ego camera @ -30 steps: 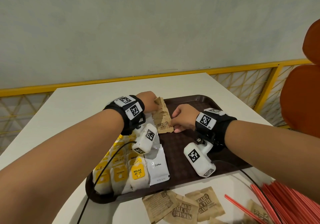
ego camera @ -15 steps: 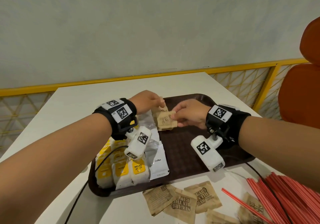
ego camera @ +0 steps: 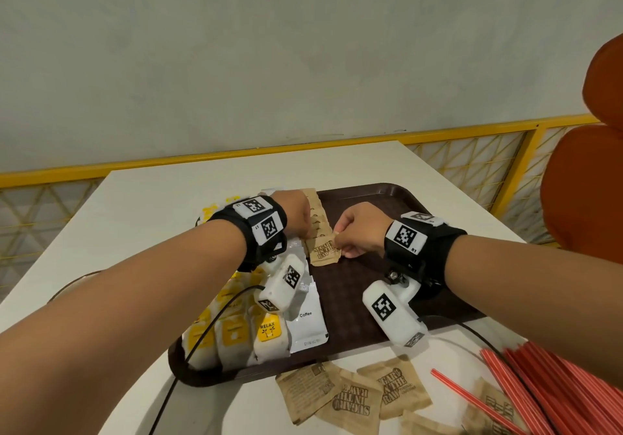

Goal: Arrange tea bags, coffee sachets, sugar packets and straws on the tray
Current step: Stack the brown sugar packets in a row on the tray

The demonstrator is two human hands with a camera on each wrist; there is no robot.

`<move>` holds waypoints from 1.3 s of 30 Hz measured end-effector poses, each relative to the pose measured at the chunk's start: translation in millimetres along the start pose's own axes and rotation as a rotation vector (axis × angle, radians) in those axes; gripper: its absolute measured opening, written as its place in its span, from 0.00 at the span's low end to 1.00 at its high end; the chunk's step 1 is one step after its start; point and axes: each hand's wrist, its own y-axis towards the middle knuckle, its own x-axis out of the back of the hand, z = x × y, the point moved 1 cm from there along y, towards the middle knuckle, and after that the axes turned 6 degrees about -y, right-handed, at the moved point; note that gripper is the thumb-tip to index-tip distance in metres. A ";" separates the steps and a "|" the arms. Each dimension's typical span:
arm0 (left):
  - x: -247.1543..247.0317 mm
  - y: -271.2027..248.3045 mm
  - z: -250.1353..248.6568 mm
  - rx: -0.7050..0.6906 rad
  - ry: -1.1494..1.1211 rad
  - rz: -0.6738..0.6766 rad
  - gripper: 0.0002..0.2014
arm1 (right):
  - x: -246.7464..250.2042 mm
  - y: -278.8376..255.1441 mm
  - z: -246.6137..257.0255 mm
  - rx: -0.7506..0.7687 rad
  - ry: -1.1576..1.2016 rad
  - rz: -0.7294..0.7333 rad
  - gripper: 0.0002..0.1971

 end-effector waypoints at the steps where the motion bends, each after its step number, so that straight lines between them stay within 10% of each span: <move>1: -1.3 0.5 -0.4 0.007 -0.006 0.005 0.10 | -0.3 -0.4 -0.2 0.006 0.004 0.000 0.11; 21: 7.7 2.2 3.5 0.051 -0.146 -0.044 0.07 | -0.9 5.5 -3.3 0.027 -0.020 -0.026 0.12; 30: 34.4 -6.0 27.3 0.028 -0.298 -0.145 0.07 | 8.0 -0.5 0.0 0.324 -0.466 -0.029 0.28; 39: 32.7 -12.4 32.8 0.044 -0.293 -0.148 0.10 | -5.2 1.9 7.1 0.312 -0.617 0.020 0.32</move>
